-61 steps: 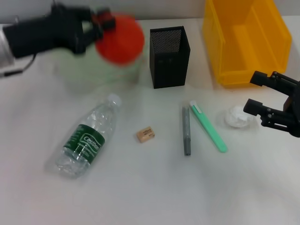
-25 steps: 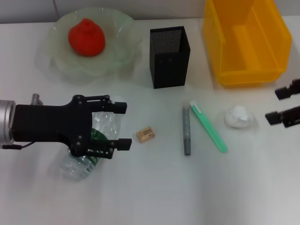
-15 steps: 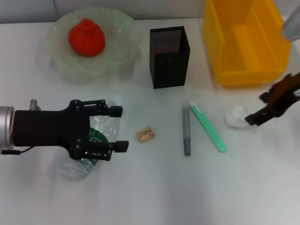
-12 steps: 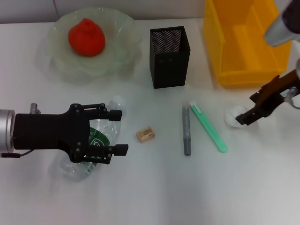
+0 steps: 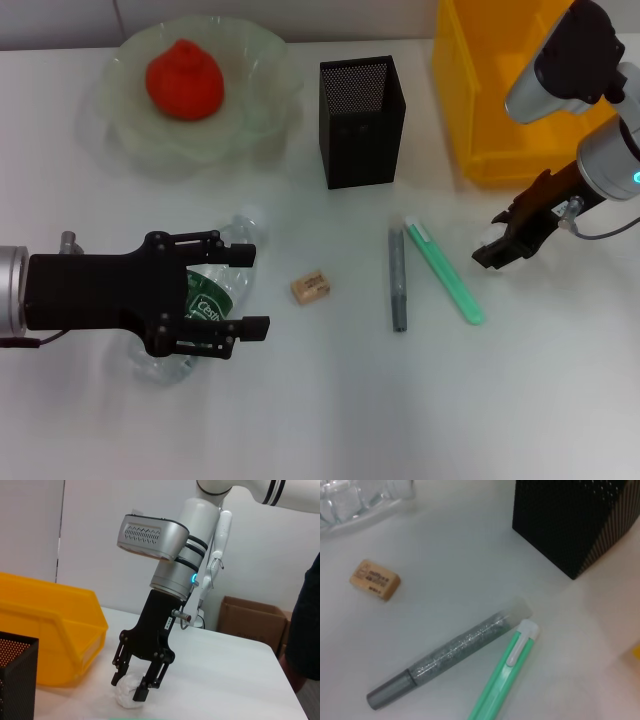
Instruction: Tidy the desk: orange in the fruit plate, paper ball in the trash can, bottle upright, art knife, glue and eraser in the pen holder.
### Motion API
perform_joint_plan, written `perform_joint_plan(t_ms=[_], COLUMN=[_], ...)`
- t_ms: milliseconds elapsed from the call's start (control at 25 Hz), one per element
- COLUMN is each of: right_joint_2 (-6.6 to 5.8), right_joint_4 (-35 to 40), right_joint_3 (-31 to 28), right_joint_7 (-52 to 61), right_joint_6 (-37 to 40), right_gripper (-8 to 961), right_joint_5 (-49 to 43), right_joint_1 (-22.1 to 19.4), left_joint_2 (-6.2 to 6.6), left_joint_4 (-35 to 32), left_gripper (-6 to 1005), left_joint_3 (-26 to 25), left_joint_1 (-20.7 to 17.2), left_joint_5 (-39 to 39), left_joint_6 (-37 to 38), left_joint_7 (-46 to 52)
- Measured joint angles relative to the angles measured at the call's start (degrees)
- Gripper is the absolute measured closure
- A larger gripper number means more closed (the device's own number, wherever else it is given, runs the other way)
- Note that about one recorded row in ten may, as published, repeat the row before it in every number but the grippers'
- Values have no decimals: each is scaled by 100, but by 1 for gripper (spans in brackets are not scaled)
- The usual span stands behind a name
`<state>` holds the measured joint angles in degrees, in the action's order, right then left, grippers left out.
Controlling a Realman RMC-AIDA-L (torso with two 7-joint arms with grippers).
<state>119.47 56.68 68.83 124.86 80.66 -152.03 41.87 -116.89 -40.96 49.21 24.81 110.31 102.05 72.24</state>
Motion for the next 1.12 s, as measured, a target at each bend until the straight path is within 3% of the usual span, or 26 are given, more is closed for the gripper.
perform_joint_plan(t_ms=[240, 440, 600, 680, 880, 1120], right_joint_2=[-21, -23, -19, -22, -47, -107], right_joint_4=[426, 2061, 2994, 2758, 1787, 1313], right_joint_3=[-97, -886, -1496, -1561, -1725, -1973], right_joint_7=[54, 320, 562, 480, -289, -796], right_joint_6=[373, 1118, 659, -141, -871, -889], right_gripper=[393, 455, 456, 456, 425, 290], right_joint_5=[0, 1, 49, 517, 1616, 2290], right_joint_1=[-43, -337, -647, -865, -948, -964], left_joint_2=[16, 33, 34, 32, 16, 33], left_joint_4=[0, 0, 0, 0, -15, -455], left_gripper=[167, 167, 167, 167, 168, 168], left_joint_3=[-28, -38, -49, -57, -55, -56], left_joint_1=[-3, -11, -36, -44, -39, 4], left_joint_5=[0, 0, 0, 0, 0, -3], left_joint_6=[-1, -1, -7, -37, -42, 200], left_joint_7=[0, 2, 45, 46, 68, 559])
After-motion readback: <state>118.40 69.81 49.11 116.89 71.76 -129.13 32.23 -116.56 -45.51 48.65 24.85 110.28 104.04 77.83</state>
